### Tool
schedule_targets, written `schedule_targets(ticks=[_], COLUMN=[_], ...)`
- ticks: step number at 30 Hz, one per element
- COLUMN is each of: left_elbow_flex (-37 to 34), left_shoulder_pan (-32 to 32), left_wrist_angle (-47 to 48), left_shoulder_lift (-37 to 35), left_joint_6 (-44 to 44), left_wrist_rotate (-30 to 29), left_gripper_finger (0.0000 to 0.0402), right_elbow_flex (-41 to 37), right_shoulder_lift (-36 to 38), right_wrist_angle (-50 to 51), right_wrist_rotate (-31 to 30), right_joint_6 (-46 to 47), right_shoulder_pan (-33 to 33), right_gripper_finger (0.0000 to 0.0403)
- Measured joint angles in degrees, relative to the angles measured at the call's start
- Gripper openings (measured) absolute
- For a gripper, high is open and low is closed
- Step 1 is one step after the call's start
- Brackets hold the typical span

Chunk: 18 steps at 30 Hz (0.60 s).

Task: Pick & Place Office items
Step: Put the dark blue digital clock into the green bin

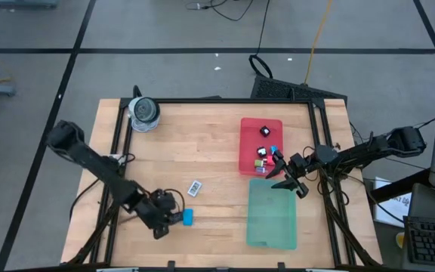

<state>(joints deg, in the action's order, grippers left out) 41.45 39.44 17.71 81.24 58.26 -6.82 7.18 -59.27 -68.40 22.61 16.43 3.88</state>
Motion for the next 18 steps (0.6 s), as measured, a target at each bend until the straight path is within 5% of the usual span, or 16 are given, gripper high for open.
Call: schedule_targets(ticks=[12,18], left_elbow_flex=[0.42,0.23], left_shoulder_pan=[0.07,-0.75], left_wrist_angle=[-1.62,-2.16], left_shoulder_lift=[9.68,9.67], left_joint_6=[1.95,-5.41], left_wrist_rotate=[-3.17,-5.71], left_gripper_finger=[0.0152,0.0152], right_elbow_flex=[0.00,0.00], right_shoulder_lift=[0.00,0.01], right_wrist_angle=[0.07,0.06], right_wrist_rotate=[0.00,0.02], right_joint_6=[0.83,1.42], right_shoulder_pan=[0.00,0.00], right_gripper_finger=[0.0171,0.0171])
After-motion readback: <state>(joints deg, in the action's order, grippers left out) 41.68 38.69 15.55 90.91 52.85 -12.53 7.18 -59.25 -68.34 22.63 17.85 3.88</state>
